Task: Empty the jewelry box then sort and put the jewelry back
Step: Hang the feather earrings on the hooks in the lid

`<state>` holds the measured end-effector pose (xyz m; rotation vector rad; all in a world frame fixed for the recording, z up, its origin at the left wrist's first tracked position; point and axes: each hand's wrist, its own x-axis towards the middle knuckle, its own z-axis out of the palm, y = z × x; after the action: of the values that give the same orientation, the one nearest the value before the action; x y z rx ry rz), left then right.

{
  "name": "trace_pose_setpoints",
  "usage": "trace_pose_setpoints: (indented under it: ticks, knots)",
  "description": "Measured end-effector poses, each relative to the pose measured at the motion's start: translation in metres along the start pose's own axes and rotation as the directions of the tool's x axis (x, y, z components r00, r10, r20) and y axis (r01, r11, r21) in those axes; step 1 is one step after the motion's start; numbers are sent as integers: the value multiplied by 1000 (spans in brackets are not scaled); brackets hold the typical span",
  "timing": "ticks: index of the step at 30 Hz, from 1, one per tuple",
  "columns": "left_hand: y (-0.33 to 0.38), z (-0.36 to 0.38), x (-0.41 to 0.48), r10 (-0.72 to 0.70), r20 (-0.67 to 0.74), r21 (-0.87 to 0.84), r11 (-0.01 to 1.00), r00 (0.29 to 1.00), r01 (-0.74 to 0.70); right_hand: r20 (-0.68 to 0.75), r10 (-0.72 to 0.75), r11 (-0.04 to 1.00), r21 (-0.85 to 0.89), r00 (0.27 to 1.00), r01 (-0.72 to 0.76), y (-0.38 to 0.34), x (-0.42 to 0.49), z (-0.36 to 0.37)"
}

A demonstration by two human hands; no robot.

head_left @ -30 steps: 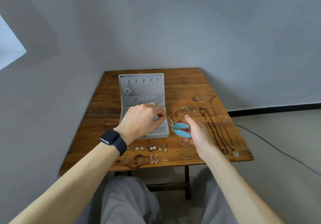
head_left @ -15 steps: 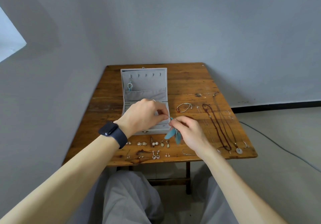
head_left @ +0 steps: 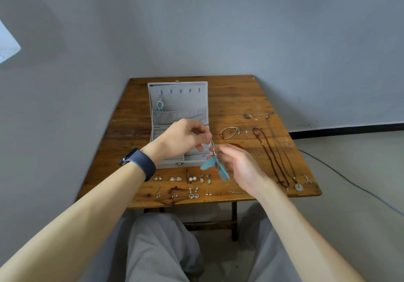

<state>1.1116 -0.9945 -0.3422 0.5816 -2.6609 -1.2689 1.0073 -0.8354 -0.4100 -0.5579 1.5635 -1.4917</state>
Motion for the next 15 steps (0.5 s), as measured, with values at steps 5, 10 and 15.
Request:
trace_pose_setpoints:
  ticks: [5,10,15]
  knots:
    - [-2,-5,3,-25,2,10,1000,1000,25,-74,-80,995,-67,994,75,-4,5,7]
    - [-3,-13,5,-19,4,71,997,1000,19,-48,-200,972,-134,979,192,-15,9,13]
    - [-7,-21,7,-35,4,92,995,999,34,-32,-270,932,-260,962,252,-20,18,18]
